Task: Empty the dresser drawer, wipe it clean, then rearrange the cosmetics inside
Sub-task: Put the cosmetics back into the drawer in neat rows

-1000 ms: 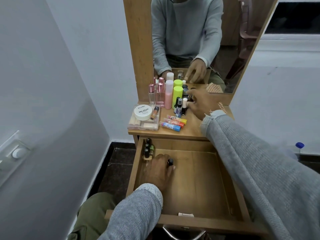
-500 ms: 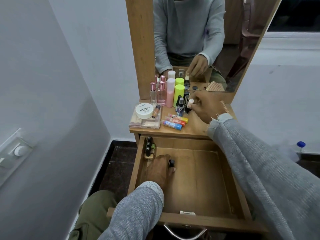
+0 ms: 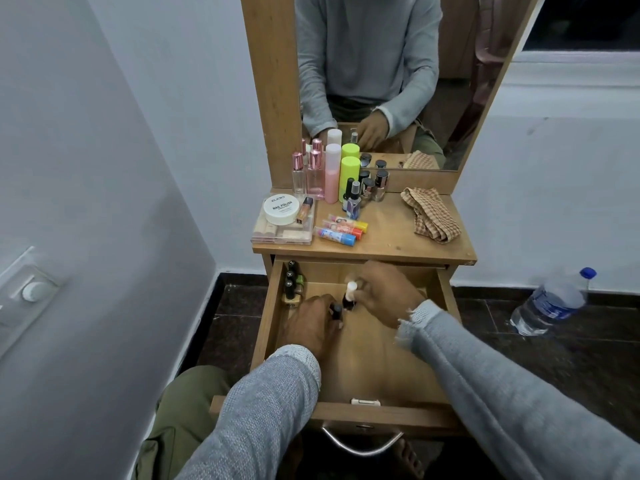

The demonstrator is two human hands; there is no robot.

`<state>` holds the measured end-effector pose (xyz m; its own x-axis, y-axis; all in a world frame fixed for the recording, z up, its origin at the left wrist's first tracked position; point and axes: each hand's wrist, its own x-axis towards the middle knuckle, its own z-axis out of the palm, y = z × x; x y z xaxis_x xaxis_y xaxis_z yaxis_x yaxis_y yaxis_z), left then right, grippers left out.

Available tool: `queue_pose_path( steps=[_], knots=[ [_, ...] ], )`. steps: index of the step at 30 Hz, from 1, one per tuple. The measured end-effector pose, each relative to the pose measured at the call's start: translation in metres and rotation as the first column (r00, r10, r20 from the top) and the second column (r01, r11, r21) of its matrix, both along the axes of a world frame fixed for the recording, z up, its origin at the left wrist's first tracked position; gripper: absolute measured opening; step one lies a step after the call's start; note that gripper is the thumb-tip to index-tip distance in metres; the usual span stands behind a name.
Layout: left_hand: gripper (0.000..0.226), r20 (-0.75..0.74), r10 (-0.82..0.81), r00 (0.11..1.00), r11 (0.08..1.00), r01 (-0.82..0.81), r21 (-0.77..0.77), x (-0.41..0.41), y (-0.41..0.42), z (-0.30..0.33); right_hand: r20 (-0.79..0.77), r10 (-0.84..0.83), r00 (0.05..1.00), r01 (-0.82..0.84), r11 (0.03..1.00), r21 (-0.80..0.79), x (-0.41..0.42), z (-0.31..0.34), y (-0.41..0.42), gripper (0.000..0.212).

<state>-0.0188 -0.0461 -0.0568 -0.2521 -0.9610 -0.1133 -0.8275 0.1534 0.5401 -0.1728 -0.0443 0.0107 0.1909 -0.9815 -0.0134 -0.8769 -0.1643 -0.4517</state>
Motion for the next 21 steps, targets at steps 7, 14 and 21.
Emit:
queue_pose_path(
  steps=[7,14,21],
  knots=[
    [0.021,0.007,0.013,1.0,1.0,-0.013,0.005,-0.002,0.0,0.002,-0.017,-0.034,0.999,0.035,0.998,0.055,0.01,-0.03,-0.003,0.008],
    [0.018,-0.003,0.015,1.0,1.0,-0.015,0.009,-0.002,0.001,0.003,0.062,-0.048,0.997,0.045,0.997,0.058,0.012,-0.035,-0.004,0.011],
    [0.022,0.032,-0.009,0.999,0.999,0.007,0.054,-0.002,-0.002,0.005,0.042,-0.03,0.999,0.026,0.995,0.093,-0.003,-0.006,-0.012,0.028]
  ],
)
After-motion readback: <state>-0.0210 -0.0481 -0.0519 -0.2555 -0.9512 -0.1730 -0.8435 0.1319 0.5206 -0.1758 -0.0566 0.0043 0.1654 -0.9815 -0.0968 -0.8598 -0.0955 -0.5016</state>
